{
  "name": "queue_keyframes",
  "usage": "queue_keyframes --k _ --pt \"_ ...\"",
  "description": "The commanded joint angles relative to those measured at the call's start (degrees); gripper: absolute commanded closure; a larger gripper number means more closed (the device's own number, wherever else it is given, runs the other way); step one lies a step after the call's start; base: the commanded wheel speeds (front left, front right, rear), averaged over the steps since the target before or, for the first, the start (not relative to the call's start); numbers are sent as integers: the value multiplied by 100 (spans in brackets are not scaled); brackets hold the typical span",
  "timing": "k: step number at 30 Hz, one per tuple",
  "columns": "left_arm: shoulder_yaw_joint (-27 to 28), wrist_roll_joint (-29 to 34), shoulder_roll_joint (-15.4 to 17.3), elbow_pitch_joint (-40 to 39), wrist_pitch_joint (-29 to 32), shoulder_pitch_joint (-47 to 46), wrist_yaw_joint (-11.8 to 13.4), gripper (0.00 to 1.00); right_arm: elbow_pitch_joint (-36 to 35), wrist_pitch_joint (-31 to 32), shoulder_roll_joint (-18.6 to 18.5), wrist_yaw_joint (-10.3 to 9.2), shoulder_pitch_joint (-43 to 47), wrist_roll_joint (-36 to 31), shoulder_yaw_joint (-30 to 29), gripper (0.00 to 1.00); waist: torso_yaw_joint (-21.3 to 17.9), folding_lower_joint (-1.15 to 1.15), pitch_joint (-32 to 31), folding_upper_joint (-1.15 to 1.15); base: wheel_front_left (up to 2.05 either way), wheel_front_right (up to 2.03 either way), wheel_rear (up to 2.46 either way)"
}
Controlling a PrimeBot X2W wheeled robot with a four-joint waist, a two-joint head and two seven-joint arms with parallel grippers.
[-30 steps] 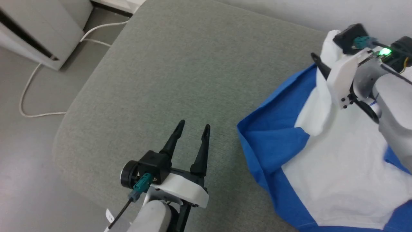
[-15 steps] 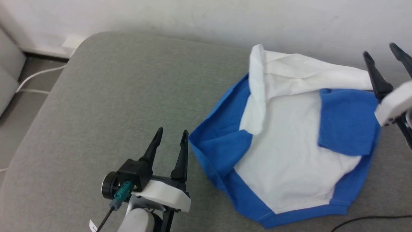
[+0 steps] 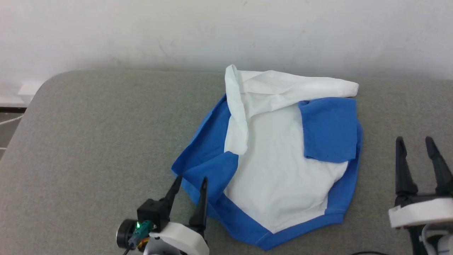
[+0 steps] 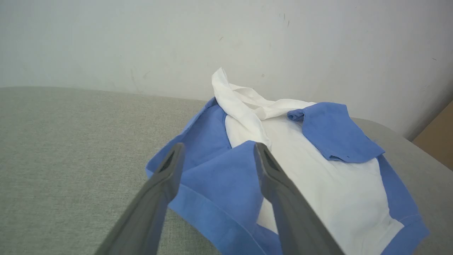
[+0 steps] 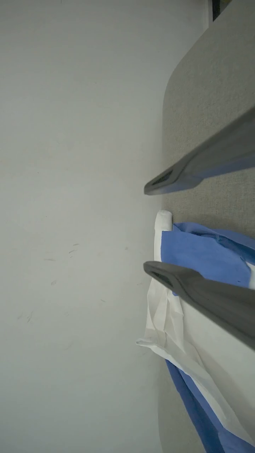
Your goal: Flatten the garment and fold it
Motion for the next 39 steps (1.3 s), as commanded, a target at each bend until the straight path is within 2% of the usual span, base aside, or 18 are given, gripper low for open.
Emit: queue_keyframes --k 1,5,11,13,18,23,27,28,29,30,35,39 --pt "-32 -62 -3 121 126 127 25 0 -226 -22 217 -11 193 -119 -67 0 -141 1 -55 0 0 0 0" --pt "-181 -316 -3 190 911 271 125 0 -544 35 504 -11 472 -188 -262 0 -252 1 1 0 0 0 0" --pt "-395 -390 9 -148 2536 542 499 0 -683 125 608 -11 503 -189 -395 0 -340 1 112 0 0 0 0" --pt "-425 -404 9 -343 2858 568 612 0 -682 138 626 -11 481 -181 -397 0 -356 1 161 0 0 0 0" --pt "-480 -237 93 -485 3234 485 883 0 -596 148 663 -11 443 -152 -259 0 -403 1 291 0 0 0 0" --pt "-570 -350 67 -460 3304 361 847 0 -511 131 681 -11 376 -137 -218 0 -419 1 415 0 0 0 0" --pt "-733 -435 52 -391 3308 289 703 0 -428 116 688 -11 322 -144 -205 0 -402 1 471 0 0 0 0" --pt "-774 -453 49 -370 3291 271 662 48 -402 114 689 -11 311 -150 -192 0 -391 1 480 0 0 0 0" --pt "-796 -475 46 -346 3262 254 638 87 -373 113 690 -11 300 -154 -181 0 -381 1 484 0 0 0 0" --pt "-811 -496 43 -318 3237 240 621 100 -346 113 691 -11 290 -161 -168 0 -372 1 487 0 0 0 0" --pt "-637 -567 68 -263 2935 166 668 100 -247 127 694 -11 300 -195 -149 0 -267 1 398 0 0 0 0" --pt "-352 -663 180 -340 2591 163 721 100 -60 385 680 -11 393 -274 -149 0 -145 1 261 0 0 0 0"
